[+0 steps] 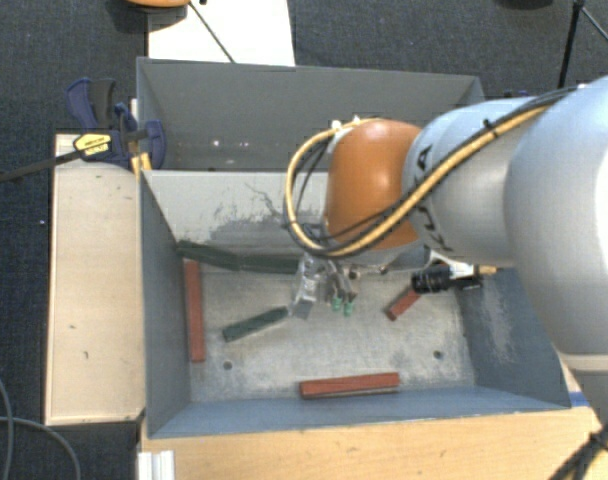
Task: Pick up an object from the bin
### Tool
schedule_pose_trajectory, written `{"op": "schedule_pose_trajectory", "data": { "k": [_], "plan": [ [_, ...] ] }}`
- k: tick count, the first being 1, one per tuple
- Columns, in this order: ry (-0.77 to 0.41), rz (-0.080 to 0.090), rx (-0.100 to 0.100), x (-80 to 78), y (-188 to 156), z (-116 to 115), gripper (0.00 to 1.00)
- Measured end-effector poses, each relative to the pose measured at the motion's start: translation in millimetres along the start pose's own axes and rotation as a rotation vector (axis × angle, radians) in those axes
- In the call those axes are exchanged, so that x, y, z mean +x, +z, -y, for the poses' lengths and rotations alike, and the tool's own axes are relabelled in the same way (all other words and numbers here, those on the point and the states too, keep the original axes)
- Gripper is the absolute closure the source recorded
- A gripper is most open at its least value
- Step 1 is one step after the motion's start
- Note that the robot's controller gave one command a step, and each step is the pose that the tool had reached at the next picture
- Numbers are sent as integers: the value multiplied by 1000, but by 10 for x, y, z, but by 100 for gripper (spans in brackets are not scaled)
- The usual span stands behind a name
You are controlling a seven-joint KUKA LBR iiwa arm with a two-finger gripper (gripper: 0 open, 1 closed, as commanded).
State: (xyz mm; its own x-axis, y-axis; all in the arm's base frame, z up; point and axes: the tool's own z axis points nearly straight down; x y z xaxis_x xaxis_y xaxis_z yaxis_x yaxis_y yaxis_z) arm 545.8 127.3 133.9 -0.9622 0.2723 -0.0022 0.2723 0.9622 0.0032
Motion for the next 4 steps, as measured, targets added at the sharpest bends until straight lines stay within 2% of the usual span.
{"op": "schedule_pose_trajectory", "data": {
  "k": [1, 2, 3, 4],
  "plan": [
    [1, 0, 2, -4, 4, 15, 0],
    [0, 0, 2, -4, 4, 16, 0],
    [-104, -2, 2, 155, 637, -337, 100],
    [-104, -2, 2, 154, 637, -337, 100]
  ]
}}
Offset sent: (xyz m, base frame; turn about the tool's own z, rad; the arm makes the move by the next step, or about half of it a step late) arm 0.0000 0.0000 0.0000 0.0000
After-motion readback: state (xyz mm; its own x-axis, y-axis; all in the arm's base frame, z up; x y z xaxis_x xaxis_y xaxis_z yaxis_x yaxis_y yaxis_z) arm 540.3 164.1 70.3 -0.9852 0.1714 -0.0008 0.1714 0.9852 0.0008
